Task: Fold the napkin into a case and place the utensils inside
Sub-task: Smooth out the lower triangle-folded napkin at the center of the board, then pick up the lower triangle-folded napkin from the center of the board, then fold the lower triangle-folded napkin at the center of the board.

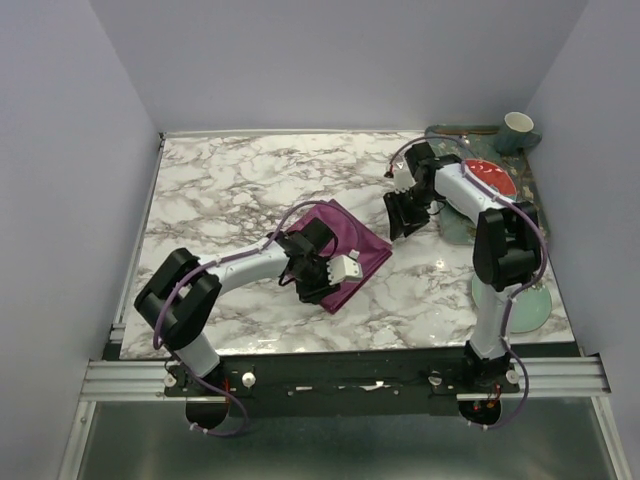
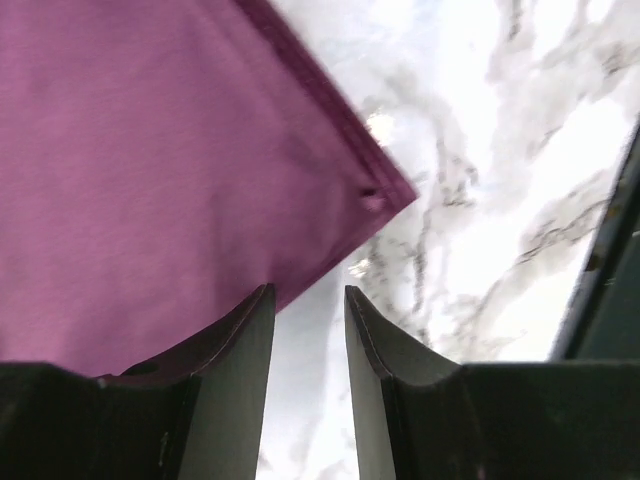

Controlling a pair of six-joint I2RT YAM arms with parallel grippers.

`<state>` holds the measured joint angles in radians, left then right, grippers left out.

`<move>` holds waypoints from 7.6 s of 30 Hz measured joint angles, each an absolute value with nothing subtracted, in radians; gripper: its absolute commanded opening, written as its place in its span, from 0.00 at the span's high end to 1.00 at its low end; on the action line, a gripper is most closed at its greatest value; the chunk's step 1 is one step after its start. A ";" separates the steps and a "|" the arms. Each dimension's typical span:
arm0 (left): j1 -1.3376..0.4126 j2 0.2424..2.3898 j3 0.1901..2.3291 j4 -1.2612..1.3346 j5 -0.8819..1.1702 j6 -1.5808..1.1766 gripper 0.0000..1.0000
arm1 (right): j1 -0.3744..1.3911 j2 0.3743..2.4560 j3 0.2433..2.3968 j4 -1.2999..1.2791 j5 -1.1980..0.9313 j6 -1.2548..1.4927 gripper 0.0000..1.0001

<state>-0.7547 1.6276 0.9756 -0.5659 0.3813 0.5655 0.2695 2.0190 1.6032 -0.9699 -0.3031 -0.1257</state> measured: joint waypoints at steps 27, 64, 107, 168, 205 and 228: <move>-0.552 1.855 1.235 -0.663 0.351 0.502 0.57 | 0.221 1.988 1.380 -0.929 -0.584 0.031 0.30; -0.699 1.814 1.141 -0.697 0.484 0.101 0.55 | 0.158 2.167 1.573 -0.929 -0.640 0.001 0.50; -0.417 1.547 0.989 -0.470 0.745 -0.070 0.33 | 0.398 2.022 1.536 -0.908 -0.550 -0.170 0.99; -0.339 1.852 1.395 -0.727 0.689 1.089 0.44 | 0.760 1.399 0.734 -0.427 -0.301 -1.363 0.99; -0.442 1.767 1.258 -0.741 0.602 1.326 1.00 | 0.762 1.325 0.717 -0.444 -0.301 -1.340 0.99; -0.498 1.744 1.092 -0.722 0.469 1.248 0.94 | 0.686 1.180 0.756 -0.560 -0.332 -0.990 0.62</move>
